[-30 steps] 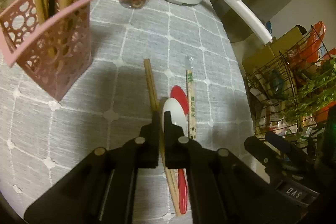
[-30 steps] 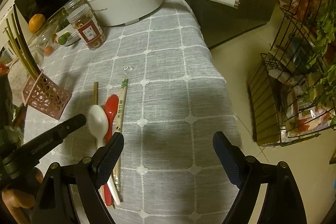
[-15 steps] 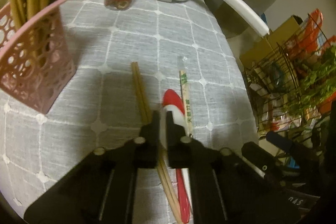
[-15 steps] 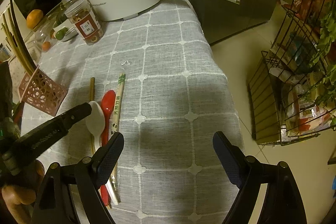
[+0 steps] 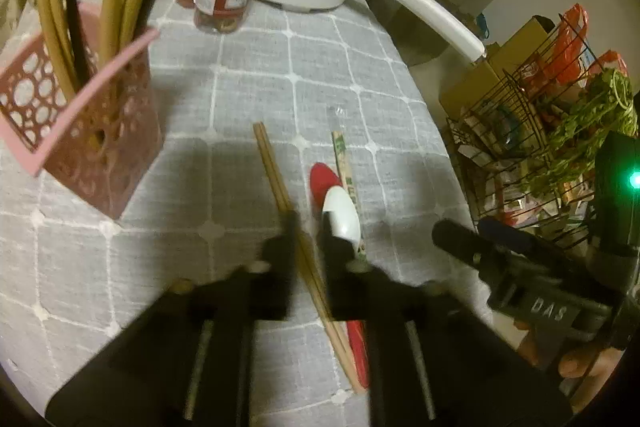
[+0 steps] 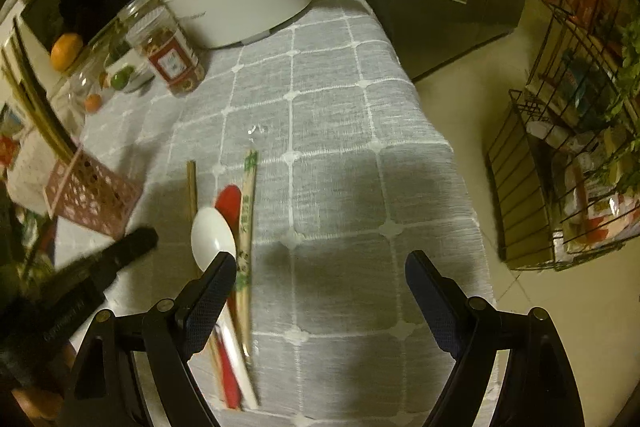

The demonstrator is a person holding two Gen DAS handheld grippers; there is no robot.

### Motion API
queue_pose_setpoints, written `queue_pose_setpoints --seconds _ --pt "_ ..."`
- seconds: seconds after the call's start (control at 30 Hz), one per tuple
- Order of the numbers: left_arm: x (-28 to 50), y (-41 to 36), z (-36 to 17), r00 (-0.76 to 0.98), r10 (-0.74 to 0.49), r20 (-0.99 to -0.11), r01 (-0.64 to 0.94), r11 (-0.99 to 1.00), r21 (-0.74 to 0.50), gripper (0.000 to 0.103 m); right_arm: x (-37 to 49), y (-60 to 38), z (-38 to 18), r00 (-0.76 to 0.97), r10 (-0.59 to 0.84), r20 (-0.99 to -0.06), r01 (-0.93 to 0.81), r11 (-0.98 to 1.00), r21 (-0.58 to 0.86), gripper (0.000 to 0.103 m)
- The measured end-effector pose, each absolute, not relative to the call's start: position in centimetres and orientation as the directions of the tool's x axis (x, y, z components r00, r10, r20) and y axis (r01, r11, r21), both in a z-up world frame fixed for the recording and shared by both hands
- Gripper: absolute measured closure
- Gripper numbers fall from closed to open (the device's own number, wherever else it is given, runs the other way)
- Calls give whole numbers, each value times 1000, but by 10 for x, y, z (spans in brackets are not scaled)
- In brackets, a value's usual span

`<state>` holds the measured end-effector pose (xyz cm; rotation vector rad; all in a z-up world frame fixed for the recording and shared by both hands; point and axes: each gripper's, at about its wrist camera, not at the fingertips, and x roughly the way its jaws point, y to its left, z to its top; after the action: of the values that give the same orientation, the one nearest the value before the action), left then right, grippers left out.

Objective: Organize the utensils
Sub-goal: 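Lower the left tool onto the white plastic spoon and close on it, then lift the white spoon with the left tool while the right tool grasps the red spoon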

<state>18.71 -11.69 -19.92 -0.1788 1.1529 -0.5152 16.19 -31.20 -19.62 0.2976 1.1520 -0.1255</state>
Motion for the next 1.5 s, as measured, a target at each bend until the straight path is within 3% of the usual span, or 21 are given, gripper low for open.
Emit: queue_pose_setpoints --seconds 0.07,0.3,0.37,0.5,0.93,1.0,1.07,1.23,1.5 --pt "186 -121 -199 310 -468 -828 297 875 -383 61 162 -315 -196 406 60 -912 274 944 184 15" --pt "190 -143 -209 278 -459 -844 300 876 -377 62 154 -335 -203 381 59 -923 319 928 191 15" --pt "193 -147 -213 267 -464 -845 301 873 -384 69 152 -339 -205 375 62 -925 324 926 194 15" --pt "193 -157 -218 251 -448 -858 329 873 -360 100 150 -343 -210 363 64 -929 317 930 188 15" --pt "179 -130 -185 386 -418 -823 404 878 -257 102 157 -330 -203 384 92 -919 274 939 208 16" --pt "176 -119 -176 407 -417 -813 405 880 -249 102 161 -323 -200 397 111 -911 251 942 224 24" --pt "172 -106 -167 429 -419 -800 405 881 -244 102 166 -316 -199 398 148 -905 226 940 254 40" --pt "161 -80 -149 476 -418 -774 404 885 -230 102 186 -286 -201 386 271 -882 168 919 356 66" --pt "146 -46 -125 517 -422 -744 426 881 -204 102 215 -250 -219 348 271 -897 121 936 330 74"
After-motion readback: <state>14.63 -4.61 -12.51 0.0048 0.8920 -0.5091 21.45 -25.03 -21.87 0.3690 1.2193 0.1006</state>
